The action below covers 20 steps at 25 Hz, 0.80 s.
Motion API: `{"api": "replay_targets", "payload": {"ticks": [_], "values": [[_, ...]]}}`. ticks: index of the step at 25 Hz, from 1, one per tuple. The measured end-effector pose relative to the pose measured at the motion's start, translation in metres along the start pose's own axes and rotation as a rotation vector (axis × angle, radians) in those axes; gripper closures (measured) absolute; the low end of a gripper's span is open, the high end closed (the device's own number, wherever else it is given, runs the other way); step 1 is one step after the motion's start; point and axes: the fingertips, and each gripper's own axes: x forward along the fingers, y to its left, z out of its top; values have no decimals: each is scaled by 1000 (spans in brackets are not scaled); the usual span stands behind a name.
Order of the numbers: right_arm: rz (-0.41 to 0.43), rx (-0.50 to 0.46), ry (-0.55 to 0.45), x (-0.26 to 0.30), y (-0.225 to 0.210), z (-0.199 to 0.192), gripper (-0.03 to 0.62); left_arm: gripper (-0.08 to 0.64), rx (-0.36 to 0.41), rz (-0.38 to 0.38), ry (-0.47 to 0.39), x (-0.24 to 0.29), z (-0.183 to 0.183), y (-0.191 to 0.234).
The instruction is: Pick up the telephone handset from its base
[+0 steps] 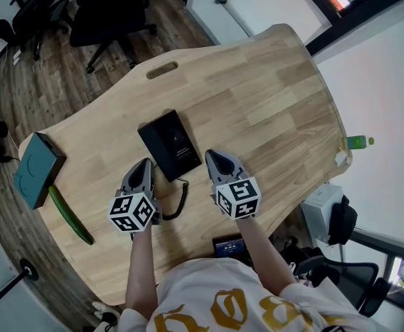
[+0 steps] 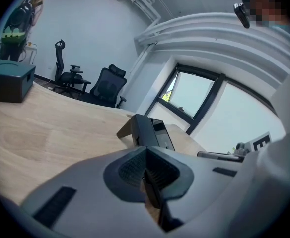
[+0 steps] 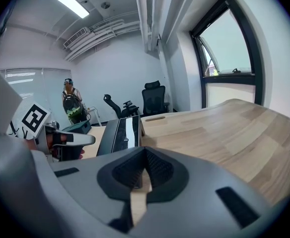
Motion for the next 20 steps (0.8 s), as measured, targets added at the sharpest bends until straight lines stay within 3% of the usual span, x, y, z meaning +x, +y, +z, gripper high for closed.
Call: {"api": "replay_targets", "payload": {"ticks": [4,10,14,20], "values": [[9,8,8,6,-1,-3,588,553,-15,-4,22,6,-4,0],[15,22,25,12,-2,-10,588,536,-97,-24,33,12,-8,1],[19,23,28,15,-3,-12,588,476,-133,-43,36,10,-9,2],[27,25,36,16,1,-14,588,443,-149,-78,51,20,-10,-3]]}}
